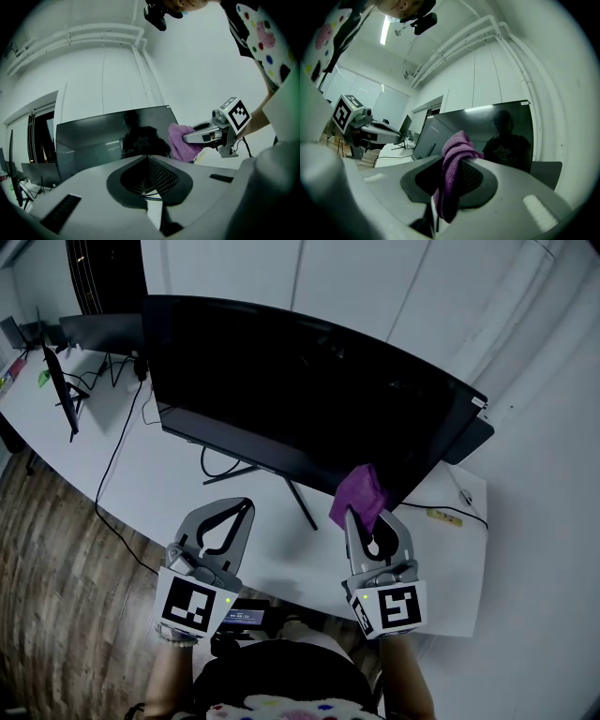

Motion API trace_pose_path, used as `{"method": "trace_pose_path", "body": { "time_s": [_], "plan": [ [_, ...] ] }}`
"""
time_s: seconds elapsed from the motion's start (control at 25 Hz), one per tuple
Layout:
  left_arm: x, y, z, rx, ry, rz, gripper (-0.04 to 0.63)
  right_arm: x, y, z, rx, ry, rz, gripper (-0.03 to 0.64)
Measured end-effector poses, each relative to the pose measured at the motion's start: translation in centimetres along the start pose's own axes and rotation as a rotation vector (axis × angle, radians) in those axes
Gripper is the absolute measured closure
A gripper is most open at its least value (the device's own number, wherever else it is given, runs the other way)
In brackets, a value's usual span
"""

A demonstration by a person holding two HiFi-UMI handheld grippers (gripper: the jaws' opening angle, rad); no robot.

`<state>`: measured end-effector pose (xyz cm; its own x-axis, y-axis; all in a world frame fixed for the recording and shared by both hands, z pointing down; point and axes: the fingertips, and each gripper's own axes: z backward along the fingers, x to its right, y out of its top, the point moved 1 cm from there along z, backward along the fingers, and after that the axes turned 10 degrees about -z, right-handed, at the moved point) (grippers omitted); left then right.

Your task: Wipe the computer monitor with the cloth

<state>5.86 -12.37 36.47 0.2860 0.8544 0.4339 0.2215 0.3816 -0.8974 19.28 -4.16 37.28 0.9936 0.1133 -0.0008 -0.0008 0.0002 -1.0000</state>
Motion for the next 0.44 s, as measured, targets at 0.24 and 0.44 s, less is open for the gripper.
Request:
{"method": "trace_pose_path", "body": {
  "time_s": [0.24,0.44],
  "plan": [
    [-0.35,-0.25,0.12,-0.012,0.015,0.011,0.59,0.03,-0.5,-0.3,-0.025,0.008,-0.002,0.532],
    [-0.57,-0.65,0.13,-0.021,0.019,0.009,0.589,-0.03,-0.9,-0.55,-0.035,0.014,0.0,0.532]
  ]
}}
